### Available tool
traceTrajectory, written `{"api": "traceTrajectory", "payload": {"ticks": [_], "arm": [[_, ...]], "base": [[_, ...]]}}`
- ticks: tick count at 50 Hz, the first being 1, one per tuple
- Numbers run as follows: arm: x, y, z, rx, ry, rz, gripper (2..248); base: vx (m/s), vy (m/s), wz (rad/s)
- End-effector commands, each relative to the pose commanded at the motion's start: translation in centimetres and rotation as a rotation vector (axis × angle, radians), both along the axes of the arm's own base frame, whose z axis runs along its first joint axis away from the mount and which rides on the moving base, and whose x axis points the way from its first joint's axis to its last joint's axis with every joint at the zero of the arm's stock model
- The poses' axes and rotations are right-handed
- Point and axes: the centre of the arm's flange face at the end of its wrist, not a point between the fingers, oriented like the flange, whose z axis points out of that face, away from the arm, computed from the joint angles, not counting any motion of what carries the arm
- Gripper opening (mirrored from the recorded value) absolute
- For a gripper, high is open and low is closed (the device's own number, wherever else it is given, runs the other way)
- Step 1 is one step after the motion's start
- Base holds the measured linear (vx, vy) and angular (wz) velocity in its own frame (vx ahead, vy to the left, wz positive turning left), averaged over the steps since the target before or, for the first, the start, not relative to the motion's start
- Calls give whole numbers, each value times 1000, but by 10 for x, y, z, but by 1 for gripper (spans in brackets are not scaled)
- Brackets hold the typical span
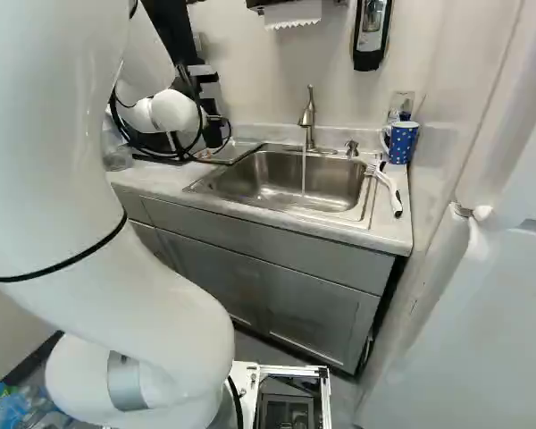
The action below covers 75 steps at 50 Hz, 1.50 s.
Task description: Rinse the cup and place it in the tray
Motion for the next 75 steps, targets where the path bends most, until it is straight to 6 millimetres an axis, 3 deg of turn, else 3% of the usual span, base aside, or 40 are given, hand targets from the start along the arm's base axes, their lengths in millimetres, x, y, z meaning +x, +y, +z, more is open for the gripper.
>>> {"api": "traceTrajectory", "payload": {"ticks": [47, 75], "arm": [[5, -71, 0, 0, 3, -138, 122], [-1, -113, -10, -10, 122, -220, 122]], "base": [[0, 0, 0], [0, 0, 0]]}}
